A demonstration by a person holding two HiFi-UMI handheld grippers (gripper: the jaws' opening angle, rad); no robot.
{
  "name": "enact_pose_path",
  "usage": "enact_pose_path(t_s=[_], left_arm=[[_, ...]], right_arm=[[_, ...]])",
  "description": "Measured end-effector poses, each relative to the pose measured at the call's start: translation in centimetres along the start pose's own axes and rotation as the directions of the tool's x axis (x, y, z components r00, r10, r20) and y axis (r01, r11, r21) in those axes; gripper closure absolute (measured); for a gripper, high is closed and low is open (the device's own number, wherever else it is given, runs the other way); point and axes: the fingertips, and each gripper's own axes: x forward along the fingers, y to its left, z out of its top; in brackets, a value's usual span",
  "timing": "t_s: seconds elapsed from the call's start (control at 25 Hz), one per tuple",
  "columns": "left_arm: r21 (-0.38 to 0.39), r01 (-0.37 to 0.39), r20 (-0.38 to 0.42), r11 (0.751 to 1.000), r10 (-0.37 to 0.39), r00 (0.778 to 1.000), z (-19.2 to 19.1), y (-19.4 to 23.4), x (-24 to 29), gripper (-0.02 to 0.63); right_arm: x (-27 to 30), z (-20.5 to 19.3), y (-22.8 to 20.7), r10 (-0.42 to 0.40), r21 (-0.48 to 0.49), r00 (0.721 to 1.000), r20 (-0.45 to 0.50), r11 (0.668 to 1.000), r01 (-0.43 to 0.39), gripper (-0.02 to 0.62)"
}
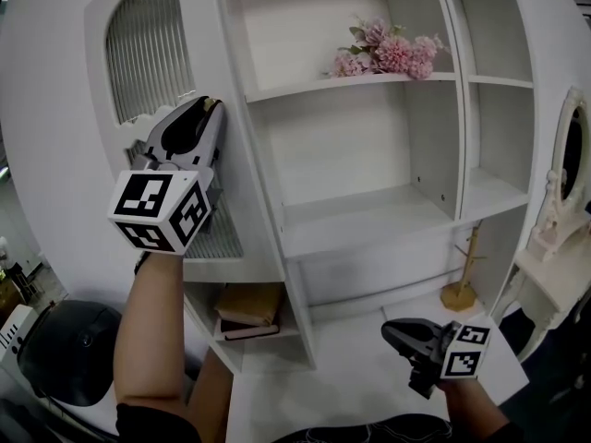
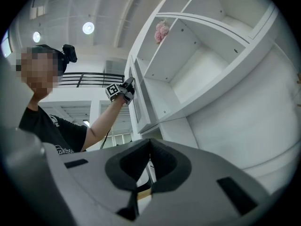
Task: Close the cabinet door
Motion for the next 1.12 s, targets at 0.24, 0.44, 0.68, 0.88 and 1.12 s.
enact_pose_path(t_s=[0.24, 0.44, 0.68, 0.88, 1.12], left_arm=[[0.005, -0.023, -0.021, 1.000, 0.023, 1.000, -1.4, 0.2, 1.5, 0.529], [0.022, -0.056, -0.037, 0.998, 0.057, 0.998, -2.7, 0.5, 2.6, 0.529], [0.059, -0.078, -0.030, 0.995, 0.080, 0.996, -3.3, 0.5, 3.0, 0.529], [0.093, -0.081, -0.077, 0.992, 0.088, 0.993, -3.4, 0.6, 3.1, 0.529], [0.098, -0.067, -0.147, 0.993, 0.081, 0.986, -3.6, 0.4, 3.4, 0.526]], right_arm=[[0.0, -0.9, -1.0, 0.005, 0.027, 1.000, -0.005, 1.000, -0.004, 0.589], [0.1, -2.0, -1.6, 0.007, 0.055, 1.000, -0.015, 0.998, -0.007, 0.589], [-0.1, -2.8, -2.7, 0.010, 0.082, 1.000, -0.025, 0.997, -0.008, 0.589], [-0.1, -2.5, -3.1, 0.028, 0.083, 0.999, -0.029, 0.996, -0.025, 0.589], [-0.2, -2.1, -3.0, 0.050, 0.072, 0.999, -0.018, 0.996, -0.048, 0.589]])
